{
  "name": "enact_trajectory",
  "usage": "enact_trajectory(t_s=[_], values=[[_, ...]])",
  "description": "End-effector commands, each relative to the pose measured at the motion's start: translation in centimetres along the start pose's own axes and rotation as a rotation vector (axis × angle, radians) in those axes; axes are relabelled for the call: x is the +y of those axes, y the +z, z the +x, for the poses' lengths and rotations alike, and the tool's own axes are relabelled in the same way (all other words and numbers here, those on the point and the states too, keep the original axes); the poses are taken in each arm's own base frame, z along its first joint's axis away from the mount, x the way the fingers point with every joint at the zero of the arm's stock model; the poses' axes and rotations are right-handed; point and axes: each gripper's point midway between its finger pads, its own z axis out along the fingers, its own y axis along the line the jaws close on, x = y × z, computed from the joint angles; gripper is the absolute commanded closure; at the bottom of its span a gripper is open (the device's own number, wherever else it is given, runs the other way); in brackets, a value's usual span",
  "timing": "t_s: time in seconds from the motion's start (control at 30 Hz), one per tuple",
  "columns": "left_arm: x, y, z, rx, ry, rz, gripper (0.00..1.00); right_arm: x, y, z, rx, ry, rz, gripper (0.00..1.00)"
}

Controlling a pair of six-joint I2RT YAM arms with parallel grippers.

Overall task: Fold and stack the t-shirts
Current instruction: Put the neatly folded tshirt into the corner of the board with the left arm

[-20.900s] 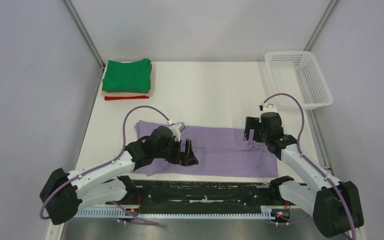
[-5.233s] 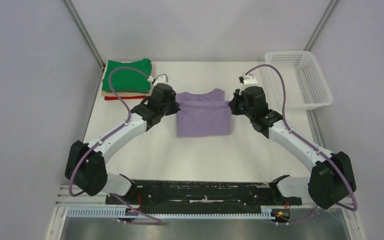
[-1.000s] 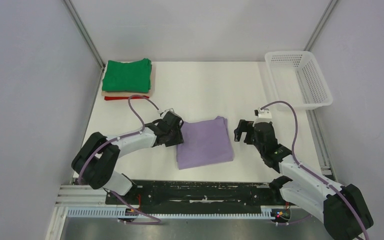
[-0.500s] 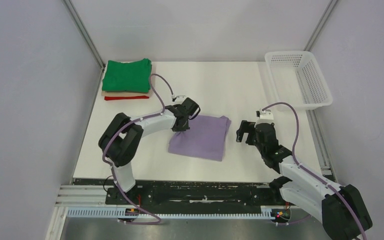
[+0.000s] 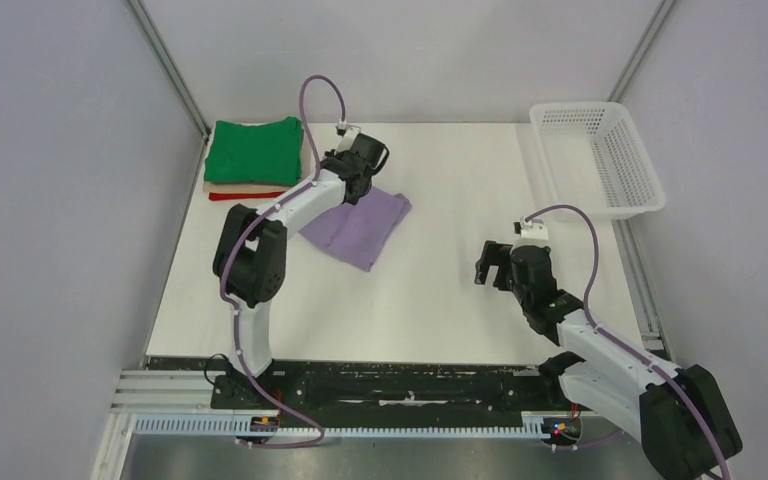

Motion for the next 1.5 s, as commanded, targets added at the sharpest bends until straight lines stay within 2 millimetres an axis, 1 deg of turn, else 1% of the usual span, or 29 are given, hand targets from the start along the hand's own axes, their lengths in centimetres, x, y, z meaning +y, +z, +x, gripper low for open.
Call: enact_trajectory(t_s=[0.0, 0.13, 0.2, 0.27, 0.4, 0.53, 0.63, 0.87, 1.03, 1.13, 1.3, 1.47], values=[[3.7, 1.0, -5.5, -0.108, 0.058, -0.138, 0.98, -0.6, 0.4, -0.8, -0.033, -0.007, 0.032, 0.02], [6.1, 2.3, -8.6, -0.135, 0.064, -0.187, 0.98, -0.8, 0.6, -0.6, -0.025, -0.015, 0.047, 0.02], [7.6, 3.1, -9.9, -0.145, 0.053, -0.221, 0.98, -0.9, 0.7, -0.6, -0.023, -0.016, 0.055, 0.02], [9.1, 3.5, -11.3, -0.155, 0.044, -0.25, 0.98, -1.1, 0.8, -0.5, -0.022, -0.019, 0.065, 0.02], [11.8, 3.7, -14.2, -0.195, 0.023, -0.301, 0.98, -1.2, 1.0, -0.3, -0.008, -0.023, 0.074, 0.02], [13.3, 3.5, -16.2, -0.221, 0.008, -0.324, 0.98, -1.3, 1.3, 0.1, 0.011, -0.031, 0.08, 0.02], [14.3, 2.7, -17.6, -0.24, 0.013, -0.354, 0.98, -1.3, 1.4, 0.2, 0.021, -0.037, 0.08, 0.02], [16.4, 0.5, -19.4, -0.277, -0.015, -0.376, 0.98, -1.5, 1.4, 0.3, 0.023, -0.04, 0.089, 0.02], [17.4, -1.3, -20.4, -0.306, -0.036, -0.353, 0.98, -1.4, 1.4, 0.4, 0.028, -0.04, 0.085, 0.02], [17.7, -2.3, -21.0, -0.33, -0.064, -0.323, 0.98, -1.4, 1.4, 0.5, 0.034, -0.046, 0.082, 0.02], [17.3, -3.4, -22.0, -0.378, -0.112, -0.229, 0.98, -1.8, 1.2, 0.2, 0.024, -0.048, 0.104, 0.02], [18.2, -4.3, -22.9, -0.395, -0.111, -0.252, 0.98, -1.8, 1.2, 0.2, 0.028, -0.051, 0.106, 0.02]])
